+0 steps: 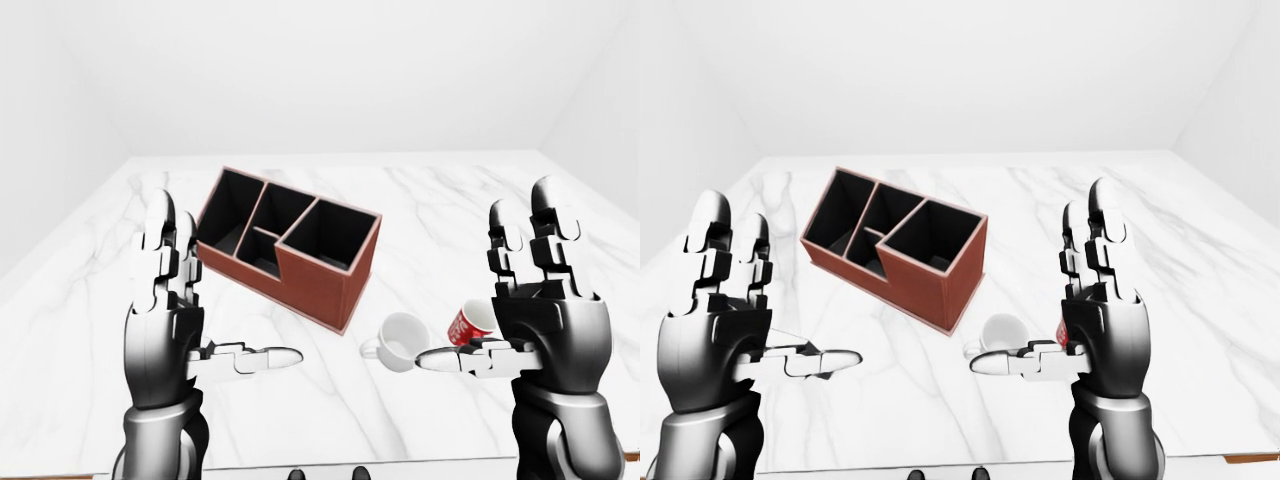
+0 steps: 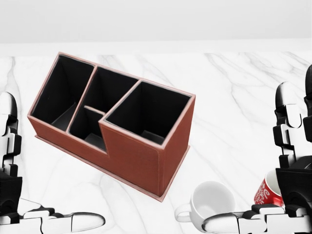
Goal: Pick up the red mug and place it to the right of the caddy.
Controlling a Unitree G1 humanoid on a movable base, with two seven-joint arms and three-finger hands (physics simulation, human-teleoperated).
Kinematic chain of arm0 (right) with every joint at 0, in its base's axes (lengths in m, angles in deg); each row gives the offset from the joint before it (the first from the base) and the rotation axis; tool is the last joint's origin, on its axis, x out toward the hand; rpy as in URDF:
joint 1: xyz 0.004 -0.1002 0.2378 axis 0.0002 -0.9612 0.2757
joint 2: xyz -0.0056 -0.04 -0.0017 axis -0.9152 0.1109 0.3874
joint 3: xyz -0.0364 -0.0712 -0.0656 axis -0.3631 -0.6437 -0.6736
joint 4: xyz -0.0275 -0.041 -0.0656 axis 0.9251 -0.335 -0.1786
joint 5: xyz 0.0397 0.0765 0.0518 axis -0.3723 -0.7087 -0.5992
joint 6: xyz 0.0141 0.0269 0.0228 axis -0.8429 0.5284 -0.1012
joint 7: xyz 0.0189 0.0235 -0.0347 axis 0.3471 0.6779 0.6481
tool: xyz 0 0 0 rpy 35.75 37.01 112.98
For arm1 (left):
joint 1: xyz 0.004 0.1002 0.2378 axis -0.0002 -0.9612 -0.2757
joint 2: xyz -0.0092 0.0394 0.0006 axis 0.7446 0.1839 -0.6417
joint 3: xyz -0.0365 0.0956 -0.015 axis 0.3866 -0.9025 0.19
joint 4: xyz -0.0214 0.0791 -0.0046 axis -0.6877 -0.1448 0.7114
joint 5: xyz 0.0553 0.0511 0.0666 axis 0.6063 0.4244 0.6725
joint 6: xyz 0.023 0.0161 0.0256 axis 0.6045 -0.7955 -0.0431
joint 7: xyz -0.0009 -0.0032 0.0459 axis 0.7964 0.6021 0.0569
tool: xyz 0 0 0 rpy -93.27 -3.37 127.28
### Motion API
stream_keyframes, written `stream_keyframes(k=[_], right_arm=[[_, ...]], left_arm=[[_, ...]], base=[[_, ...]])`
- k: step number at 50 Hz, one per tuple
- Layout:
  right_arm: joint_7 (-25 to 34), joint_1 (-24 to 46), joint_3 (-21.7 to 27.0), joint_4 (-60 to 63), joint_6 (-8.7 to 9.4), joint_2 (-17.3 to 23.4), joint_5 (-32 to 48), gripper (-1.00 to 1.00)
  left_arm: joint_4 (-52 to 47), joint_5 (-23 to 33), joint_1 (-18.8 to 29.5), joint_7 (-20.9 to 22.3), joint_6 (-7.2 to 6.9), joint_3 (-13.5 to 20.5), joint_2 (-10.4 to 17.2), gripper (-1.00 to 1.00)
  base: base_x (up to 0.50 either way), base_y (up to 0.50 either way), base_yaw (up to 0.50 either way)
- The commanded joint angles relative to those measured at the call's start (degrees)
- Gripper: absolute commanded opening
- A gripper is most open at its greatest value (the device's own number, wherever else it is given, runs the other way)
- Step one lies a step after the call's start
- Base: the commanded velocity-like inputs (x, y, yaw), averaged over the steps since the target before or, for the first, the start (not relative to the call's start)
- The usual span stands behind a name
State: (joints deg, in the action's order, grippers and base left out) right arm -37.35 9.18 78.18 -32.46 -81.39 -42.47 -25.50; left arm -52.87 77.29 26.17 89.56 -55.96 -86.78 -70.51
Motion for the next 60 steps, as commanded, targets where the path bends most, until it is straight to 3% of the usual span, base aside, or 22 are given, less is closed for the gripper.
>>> stream_keyframes(k=[1, 7, 47, 60], right_arm=[[-0.73, 1.13, -0.57, -4.63, 0.00, -0.14, 1.87, 1.00], [-1.04, 1.39, -0.41, -5.01, 0.00, -0.15, 1.92, 1.00], [-0.92, 1.42, 0.77, -4.11, 0.00, -0.14, 0.73, 1.00], [-0.74, 1.28, 1.23, -3.49, 0.00, -0.55, 0.34, 1.00]], left_arm=[[4.61, 0.29, 1.57, -1.06, 0.00, -0.09, -0.17, 1.00], [3.76, 0.23, 1.76, -0.93, 0.00, 0.07, -0.17, 1.00], [2.72, -0.15, 1.97, -0.41, 0.00, 1.13, -0.38, 1.00], [2.67, 0.00, 1.98, -0.39, 0.00, 1.08, -0.44, 1.00]], base=[[0.38, 0.00, 0.00], [0.35, 0.00, 0.00], [0.00, -0.08, 0.00], [0.48, 0.00, 0.00]])
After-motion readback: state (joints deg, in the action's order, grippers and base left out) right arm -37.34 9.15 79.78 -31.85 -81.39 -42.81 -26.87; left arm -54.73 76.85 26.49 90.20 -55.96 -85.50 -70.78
